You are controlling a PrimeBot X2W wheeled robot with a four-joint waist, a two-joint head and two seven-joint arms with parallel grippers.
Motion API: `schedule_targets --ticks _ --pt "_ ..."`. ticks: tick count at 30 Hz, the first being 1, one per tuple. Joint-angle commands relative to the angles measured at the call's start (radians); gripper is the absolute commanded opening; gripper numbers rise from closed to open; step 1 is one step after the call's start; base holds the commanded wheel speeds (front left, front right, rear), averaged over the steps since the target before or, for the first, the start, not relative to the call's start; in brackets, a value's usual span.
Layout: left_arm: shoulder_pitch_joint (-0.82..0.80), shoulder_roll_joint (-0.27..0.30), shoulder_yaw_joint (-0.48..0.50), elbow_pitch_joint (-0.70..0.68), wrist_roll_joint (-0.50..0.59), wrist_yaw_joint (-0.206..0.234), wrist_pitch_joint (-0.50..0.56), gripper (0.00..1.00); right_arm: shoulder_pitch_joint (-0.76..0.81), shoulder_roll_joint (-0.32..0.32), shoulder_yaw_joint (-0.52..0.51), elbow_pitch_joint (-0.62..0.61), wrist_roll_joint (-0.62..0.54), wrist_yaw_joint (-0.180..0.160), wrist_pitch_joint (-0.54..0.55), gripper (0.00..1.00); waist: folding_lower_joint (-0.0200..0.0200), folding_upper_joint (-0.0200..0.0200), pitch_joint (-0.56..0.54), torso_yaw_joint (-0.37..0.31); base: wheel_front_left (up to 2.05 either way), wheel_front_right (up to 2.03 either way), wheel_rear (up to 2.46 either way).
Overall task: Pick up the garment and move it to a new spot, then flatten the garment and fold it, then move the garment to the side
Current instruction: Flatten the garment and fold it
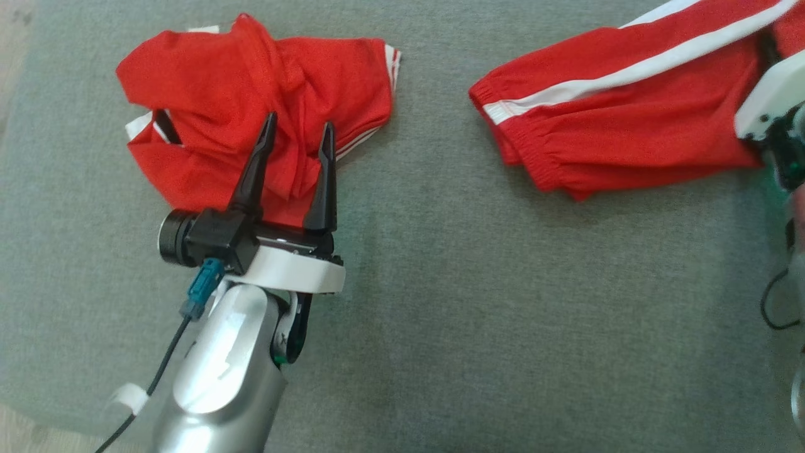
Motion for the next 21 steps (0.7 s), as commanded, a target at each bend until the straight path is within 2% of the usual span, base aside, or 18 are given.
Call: schedule_targets --ticks 1,11,18,21 --pt "-0.014 0.01 0.029 -0.025 0.004 0.006 -0.006 1.0 0.034 0.012 0.023 0.003 0.011 -0.001 -0.001 0.0 -0.0001 0.0 -0.007 -0.008 0.0 0.0 0.0" --pt "0.02 0.01 0.052 -0.006 0.017 -0.007 -0.006 1.0 0.111 -0.081 0.067 -0.027 0.133 -0.001 -0.138 0.0 -0.0001 0.0 -0.084 -0.088 0.0 0.0 0.0" --pt "0.038 0.01 0.055 0.004 0.022 -0.018 -0.006 1.0 0.185 -0.176 -0.053 0.005 0.146 -0.001 -0.193 0.0 -0.0001 0.0 -0.127 -0.133 0.0 0.0 0.0" --pt "0.04 0.01 0.052 0.008 0.022 -0.023 -0.006 1.0 0.199 -0.187 -0.103 0.027 0.122 -0.001 -0.217 0.0 -0.0001 0.0 -0.13 -0.138 0.0 0.0 0.0"
